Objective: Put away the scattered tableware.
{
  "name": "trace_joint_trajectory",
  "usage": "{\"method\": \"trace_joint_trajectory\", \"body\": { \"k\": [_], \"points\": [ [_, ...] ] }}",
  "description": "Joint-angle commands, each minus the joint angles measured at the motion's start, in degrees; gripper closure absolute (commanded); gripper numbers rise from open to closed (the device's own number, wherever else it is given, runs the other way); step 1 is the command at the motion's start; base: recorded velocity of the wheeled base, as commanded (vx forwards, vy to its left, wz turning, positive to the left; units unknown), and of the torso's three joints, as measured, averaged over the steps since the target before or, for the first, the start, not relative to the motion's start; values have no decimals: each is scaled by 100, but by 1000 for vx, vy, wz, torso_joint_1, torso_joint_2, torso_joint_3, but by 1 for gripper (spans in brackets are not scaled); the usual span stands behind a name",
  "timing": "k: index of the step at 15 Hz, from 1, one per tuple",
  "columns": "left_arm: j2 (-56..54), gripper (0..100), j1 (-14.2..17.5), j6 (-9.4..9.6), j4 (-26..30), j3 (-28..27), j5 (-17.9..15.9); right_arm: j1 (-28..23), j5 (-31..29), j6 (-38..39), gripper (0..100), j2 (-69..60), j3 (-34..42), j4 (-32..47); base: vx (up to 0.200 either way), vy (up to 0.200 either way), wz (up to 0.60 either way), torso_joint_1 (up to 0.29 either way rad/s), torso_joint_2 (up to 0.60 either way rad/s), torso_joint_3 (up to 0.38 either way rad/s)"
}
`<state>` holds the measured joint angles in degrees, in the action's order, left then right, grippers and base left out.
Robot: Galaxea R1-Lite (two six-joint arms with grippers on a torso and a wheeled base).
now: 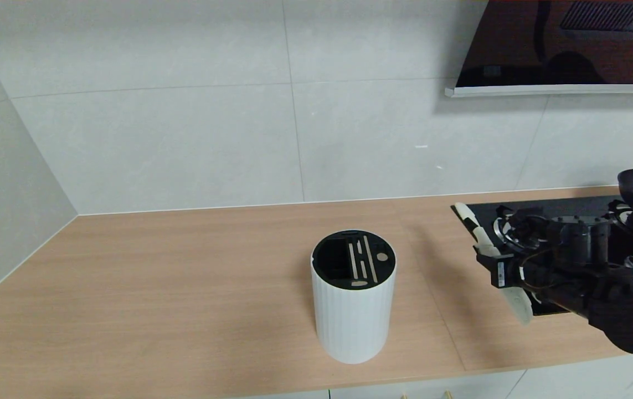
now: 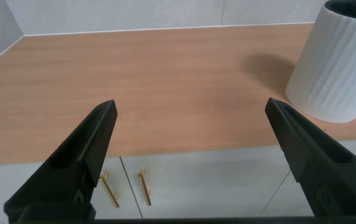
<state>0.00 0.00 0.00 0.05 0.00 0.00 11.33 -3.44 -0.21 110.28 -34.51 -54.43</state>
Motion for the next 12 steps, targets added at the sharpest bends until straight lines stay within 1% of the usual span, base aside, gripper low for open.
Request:
{"method": "trace_joint_trajectory", "body": {
  "k": [1, 3, 4, 5, 6, 7, 8, 9, 10, 11, 12],
  "points": [
    [0, 0, 0, 0, -5, 0, 9, 133, 1, -6, 100, -577, 120, -6, 0, 0, 0, 0, 0, 0],
    [0, 0, 0, -35, -172, -220, 0, 203, -8, -6, 100, -797, 120, -6, 0, 0, 0, 0, 0, 0],
    [53, 0, -9, -70, -49, -598, -193, 247, -8, -14, 100, -1070, 103, 38, 0, 0, 0, 0, 0, 0],
    [378, 0, -88, -62, 276, -1011, -659, 335, -8, -14, 100, -1281, 50, 91, 0, 0, 0, 0, 0, 0],
    [879, 0, -141, -62, 549, -1406, -1248, 370, 1, -6, 100, -1412, -100, 161, 0, 0, 0, 0, 0, 0],
    [1670, 0, -220, -62, 733, -1934, -1986, 397, -8, -14, 100, -1491, -390, 284, 0, 0, 0, 0, 0, 0],
    [2461, 0, -237, -62, 725, -2443, -2566, 476, -8, -14, 100, -1597, -688, 451, 0, 0, 0, 0, 0, 0],
    [3173, 0, -246, -53, 725, -2936, -2918, 555, -8, -6, 100, -1694, -873, 644, 0, 0, 0, 0, 0, 0],
    [4078, 0, -272, 18, 689, -3560, -3252, 775, -8, -6, 100, -1808, -1058, 890, 0, 0, 0, 0, 0, 0],
    [4790, 0, -360, 105, 619, -3999, -3366, 1074, -8, 12, 100, -1896, -1137, 969, 0, 0, 0, 0, 0, 0],
    [5476, 0, -598, 123, 522, -4368, -3357, 1337, -25, 12, 100, -1992, -1146, 969, 0, 0, 0, 0, 0, 0]
  ]
}}
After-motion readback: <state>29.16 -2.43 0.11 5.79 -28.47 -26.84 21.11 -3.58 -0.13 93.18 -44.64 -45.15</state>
